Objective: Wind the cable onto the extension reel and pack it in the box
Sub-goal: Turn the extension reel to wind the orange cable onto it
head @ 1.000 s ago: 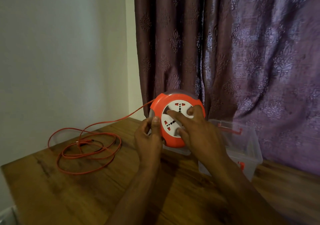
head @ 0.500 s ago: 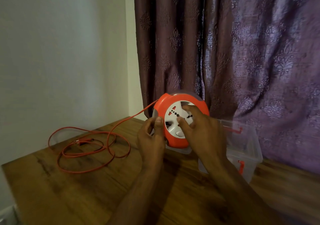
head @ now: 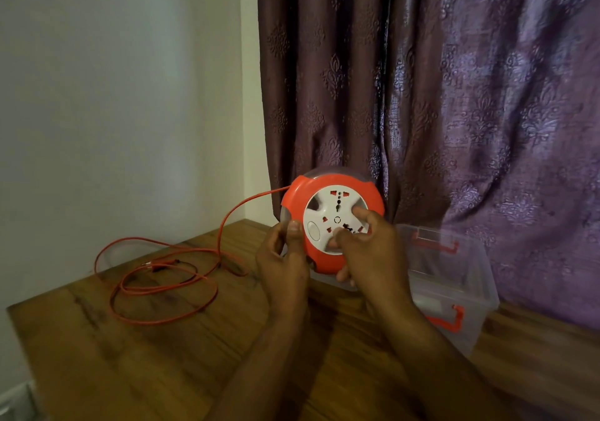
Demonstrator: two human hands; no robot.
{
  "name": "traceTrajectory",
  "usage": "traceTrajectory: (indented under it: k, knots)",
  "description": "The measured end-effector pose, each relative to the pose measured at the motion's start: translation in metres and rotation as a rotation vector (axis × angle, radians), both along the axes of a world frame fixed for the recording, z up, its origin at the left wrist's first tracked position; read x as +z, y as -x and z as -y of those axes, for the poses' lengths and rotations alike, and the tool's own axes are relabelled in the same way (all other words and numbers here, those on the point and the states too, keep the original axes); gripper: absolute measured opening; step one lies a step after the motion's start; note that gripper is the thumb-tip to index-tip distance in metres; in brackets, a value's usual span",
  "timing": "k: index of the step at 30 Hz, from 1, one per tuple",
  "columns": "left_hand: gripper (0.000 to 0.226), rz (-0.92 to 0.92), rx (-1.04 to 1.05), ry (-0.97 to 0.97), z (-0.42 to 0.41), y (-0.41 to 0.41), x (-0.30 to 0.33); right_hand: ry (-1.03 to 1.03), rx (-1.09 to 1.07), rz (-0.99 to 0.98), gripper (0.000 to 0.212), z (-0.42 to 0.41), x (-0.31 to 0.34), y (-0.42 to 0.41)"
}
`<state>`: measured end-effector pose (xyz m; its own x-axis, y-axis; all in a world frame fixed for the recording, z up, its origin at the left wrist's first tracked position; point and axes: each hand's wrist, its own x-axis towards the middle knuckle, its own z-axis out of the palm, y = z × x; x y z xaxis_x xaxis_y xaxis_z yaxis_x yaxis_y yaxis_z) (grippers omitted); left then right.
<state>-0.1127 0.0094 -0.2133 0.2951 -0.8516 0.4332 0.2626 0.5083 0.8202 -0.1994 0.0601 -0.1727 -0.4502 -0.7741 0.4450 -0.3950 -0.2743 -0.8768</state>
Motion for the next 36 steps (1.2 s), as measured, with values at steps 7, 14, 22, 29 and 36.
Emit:
traceTrajectory:
  k: [7, 14, 22, 29, 36]
  knots:
    - [0.029, -0.031, -0.018, 0.002, -0.001, -0.002, 0.002, -0.038, 0.295, 0.596, 0.058, -0.005, 0.002, -0.007]
    - [0.030, -0.061, -0.004, -0.005, 0.003, -0.006, 0.005, 0.038, 0.036, -0.053, 0.043, -0.007, 0.006, -0.002]
    - [0.010, -0.012, 0.005, 0.019, 0.003, 0.001, 0.003, -0.038, -0.337, -0.895, 0.059, -0.011, -0.001, -0.004]
    - [0.034, -0.011, -0.023, 0.036, -0.001, 0.004, 0.004, 0.007, -0.348, -0.928, 0.059, -0.011, 0.001, 0.007]
    - [0.011, 0.051, 0.002, 0.107, -0.005, 0.004, 0.004, 0.135, -0.411, -0.732, 0.054, -0.007, -0.001, 0.013]
